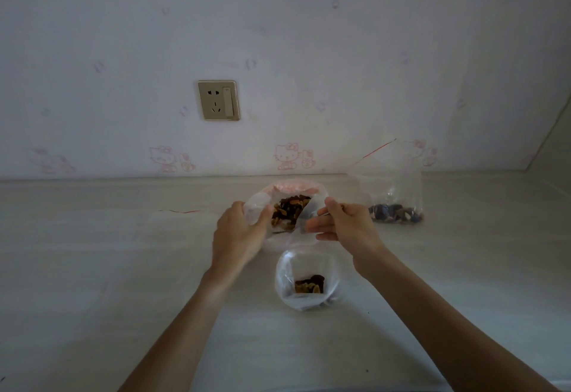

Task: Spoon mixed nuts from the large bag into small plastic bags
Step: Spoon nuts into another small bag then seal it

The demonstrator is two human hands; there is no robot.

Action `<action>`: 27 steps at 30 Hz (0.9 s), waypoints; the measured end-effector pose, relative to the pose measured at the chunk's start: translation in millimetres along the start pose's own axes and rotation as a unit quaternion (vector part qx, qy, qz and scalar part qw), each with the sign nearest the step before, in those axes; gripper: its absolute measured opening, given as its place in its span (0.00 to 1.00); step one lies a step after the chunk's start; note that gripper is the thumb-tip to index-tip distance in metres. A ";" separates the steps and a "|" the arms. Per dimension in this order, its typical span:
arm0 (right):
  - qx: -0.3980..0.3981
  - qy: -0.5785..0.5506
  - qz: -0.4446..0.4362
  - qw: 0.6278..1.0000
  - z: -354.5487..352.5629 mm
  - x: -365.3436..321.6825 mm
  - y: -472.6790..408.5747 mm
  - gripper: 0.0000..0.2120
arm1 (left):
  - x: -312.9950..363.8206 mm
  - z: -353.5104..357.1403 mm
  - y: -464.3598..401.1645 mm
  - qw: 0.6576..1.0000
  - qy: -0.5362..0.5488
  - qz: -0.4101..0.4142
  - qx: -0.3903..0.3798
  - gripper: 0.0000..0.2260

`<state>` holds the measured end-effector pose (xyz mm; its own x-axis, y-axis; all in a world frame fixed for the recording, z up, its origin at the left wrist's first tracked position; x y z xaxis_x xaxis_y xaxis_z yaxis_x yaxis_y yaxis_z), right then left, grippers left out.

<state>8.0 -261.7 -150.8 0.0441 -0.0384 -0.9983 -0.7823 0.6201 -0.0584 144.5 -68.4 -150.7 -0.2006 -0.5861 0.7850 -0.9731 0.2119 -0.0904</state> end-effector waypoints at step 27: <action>0.034 -0.089 0.005 0.995 -0.4 18.6 -9.2 0.14 | 21.6 -5.1 13.0 0.984 0.108 0.135 0.050 0.18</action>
<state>15.8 -268.4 -168.9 0.1502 0.1035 -0.9832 -0.7399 0.6714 -0.0424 128.2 -74.3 -131.8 -0.4352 -0.3359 0.8354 -0.8959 0.2534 -0.3648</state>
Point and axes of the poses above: each hand's wrist, its own y-axis away from the middle knuckle, its own z-axis out of the palm, x = y × z, the point moved 9 cm from there along -y, towards the middle knuckle, and after that the axes turned 8 degrees about -z, right-handed, at the moved point
